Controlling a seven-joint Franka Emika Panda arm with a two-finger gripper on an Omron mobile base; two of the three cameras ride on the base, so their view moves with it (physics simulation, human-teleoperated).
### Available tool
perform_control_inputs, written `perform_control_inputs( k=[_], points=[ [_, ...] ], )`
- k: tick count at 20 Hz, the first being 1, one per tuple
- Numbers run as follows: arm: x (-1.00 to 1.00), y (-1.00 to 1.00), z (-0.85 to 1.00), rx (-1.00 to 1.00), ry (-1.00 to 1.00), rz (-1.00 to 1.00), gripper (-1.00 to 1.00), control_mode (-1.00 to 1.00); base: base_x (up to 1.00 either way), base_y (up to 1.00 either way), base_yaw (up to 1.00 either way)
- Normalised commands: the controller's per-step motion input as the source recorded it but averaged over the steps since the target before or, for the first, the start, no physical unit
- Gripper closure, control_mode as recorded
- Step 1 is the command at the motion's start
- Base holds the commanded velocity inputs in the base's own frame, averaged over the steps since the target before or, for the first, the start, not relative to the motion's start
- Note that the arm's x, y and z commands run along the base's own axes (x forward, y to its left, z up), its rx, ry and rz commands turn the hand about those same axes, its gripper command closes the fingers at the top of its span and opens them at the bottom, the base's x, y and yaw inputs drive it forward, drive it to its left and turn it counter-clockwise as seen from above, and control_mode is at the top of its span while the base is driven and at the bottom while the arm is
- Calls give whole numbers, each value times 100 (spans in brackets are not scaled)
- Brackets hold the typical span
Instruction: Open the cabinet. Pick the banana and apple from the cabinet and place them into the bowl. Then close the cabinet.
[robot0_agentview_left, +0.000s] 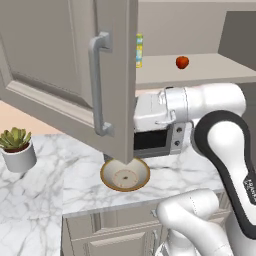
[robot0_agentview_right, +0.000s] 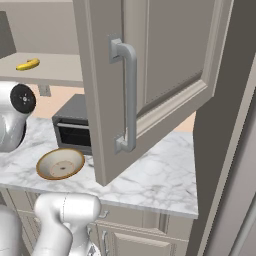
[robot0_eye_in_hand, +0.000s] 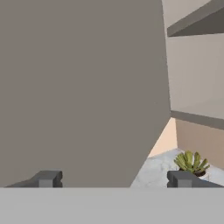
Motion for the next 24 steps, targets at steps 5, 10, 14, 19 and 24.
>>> perform_control_inputs(
  k=[5, 10, 14, 19, 24],
  points=[
    [1, 48, -16, -1, 0, 5, -100, -100, 0, 0, 0],
    [17, 61, -19, 0, 0, -6, -100, -100, 0, 0, 0],
    [29, 66, -15, 0, 0, -8, -100, -100, 0, 0, 0],
    [0, 0, 0, 0, 0, 0, -100, -100, 0, 0, 0],
    [0, 0, 0, 0, 0, 0, -100, -100, 0, 0, 0]
  ],
)
